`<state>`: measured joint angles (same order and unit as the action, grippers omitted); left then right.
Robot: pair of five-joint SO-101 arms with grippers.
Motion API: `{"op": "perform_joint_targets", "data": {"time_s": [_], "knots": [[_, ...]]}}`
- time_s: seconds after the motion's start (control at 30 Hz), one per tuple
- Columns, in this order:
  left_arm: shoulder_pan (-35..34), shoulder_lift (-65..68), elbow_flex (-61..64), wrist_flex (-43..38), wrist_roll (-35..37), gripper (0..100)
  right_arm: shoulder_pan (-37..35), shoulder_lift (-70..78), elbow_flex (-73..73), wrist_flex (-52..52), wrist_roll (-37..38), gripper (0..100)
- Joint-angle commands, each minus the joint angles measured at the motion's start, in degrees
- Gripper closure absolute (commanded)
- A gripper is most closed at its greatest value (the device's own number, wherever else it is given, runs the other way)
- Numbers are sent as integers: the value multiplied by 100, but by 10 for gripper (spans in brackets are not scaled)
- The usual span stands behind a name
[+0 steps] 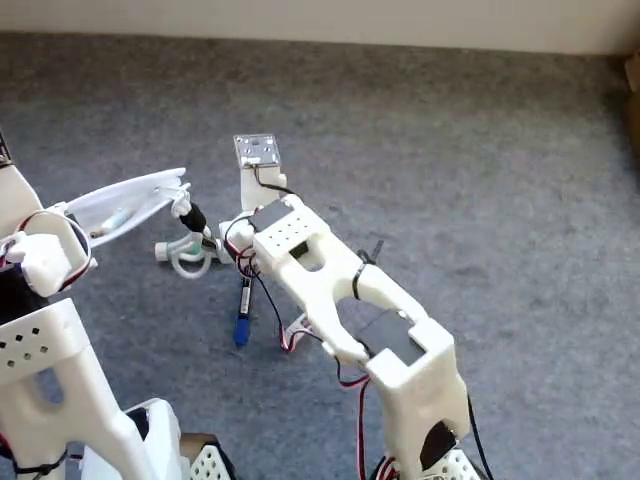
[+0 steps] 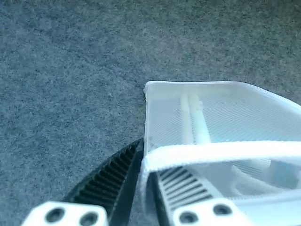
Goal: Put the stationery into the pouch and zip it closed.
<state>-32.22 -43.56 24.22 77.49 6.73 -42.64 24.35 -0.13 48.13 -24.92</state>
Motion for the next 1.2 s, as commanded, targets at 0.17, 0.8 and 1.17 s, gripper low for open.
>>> {"op": "perform_joint_targets", "data": {"time_s": [0.17, 0.8, 1.17], "knots": [[-48, -48, -119, -26, 70, 993, 180, 743, -1007, -92, -44, 848], [541, -48, -180, 0, 229, 993, 673, -541, -769, 1147, 396, 995], [1411, -22, -435, -26, 536, 993, 1209, -2941, 848, 1121, 756, 995]]}}
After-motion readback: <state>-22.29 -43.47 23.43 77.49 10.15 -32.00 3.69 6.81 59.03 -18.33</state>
